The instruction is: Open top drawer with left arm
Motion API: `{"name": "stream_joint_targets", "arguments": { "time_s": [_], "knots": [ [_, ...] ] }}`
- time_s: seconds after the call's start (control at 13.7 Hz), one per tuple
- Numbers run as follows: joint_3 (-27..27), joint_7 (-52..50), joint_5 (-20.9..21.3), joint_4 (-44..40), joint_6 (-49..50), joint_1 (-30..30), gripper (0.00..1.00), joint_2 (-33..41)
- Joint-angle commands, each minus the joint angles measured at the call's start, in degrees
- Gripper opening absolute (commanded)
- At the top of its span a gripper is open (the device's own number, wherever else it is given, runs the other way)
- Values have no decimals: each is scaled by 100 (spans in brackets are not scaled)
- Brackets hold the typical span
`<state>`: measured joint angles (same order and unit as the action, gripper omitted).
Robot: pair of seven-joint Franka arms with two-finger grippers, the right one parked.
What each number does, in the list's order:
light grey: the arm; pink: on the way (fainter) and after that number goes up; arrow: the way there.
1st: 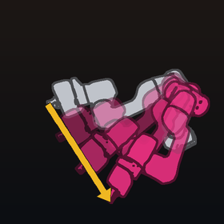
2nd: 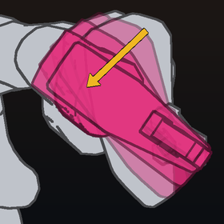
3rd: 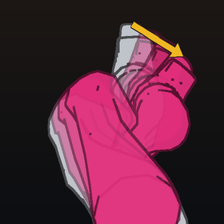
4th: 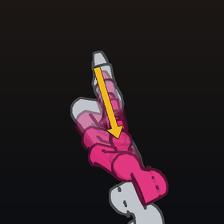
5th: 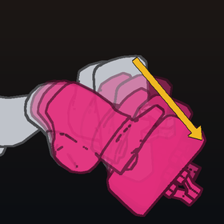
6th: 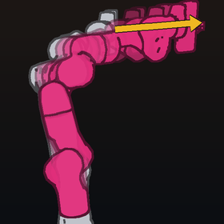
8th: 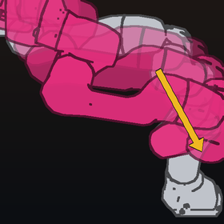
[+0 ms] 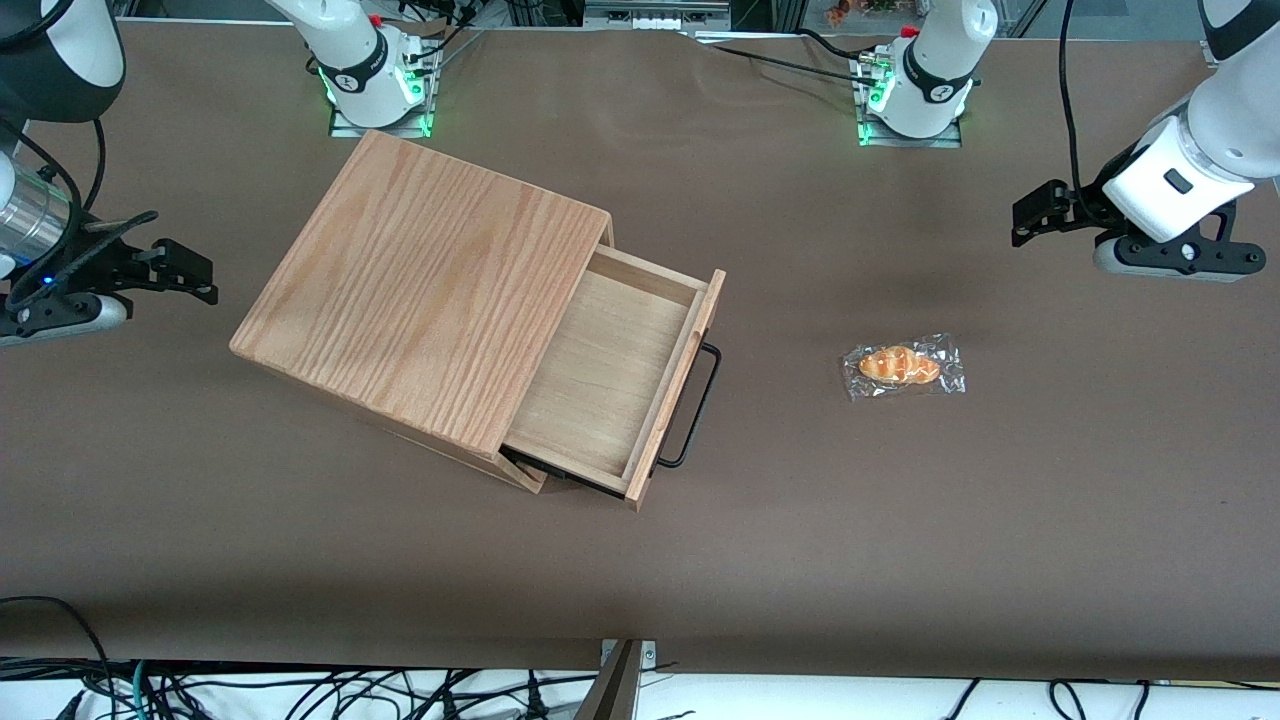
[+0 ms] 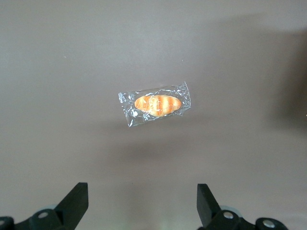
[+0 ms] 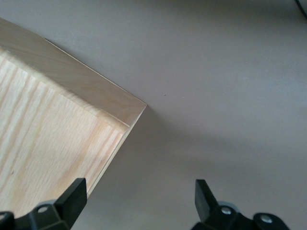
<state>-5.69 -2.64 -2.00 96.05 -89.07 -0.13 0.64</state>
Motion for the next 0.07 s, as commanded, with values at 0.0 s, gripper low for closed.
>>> {"name": "stream_joint_targets", "arguments": {
  "time_s": [0.0],
  "knots": [
    [-38,176,94,28,-41,-75,100,15]
  ]
}}
